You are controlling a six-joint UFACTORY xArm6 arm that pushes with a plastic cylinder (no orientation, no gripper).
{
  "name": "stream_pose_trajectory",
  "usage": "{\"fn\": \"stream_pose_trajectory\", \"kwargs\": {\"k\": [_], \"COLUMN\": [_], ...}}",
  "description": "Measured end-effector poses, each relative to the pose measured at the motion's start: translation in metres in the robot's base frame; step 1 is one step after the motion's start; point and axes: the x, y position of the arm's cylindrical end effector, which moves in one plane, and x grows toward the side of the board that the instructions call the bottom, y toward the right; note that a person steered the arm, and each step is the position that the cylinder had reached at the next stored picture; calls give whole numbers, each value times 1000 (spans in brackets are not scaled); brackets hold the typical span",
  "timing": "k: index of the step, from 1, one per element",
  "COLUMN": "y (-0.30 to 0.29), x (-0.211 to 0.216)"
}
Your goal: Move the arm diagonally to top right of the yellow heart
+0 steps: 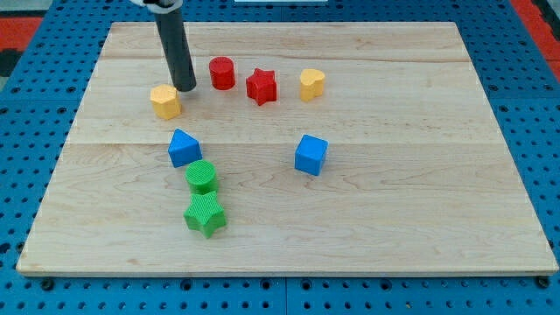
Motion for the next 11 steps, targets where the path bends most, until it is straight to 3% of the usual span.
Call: {"fn": "stream_pose_trajectory", "kwargs": {"k": [1, 3, 5, 6, 7, 8, 9, 10, 11], "y": [-65, -65, 65, 108, 112, 175, 236, 268, 225], "x": [31, 78, 42, 42, 42, 35, 0, -73, -112]}}
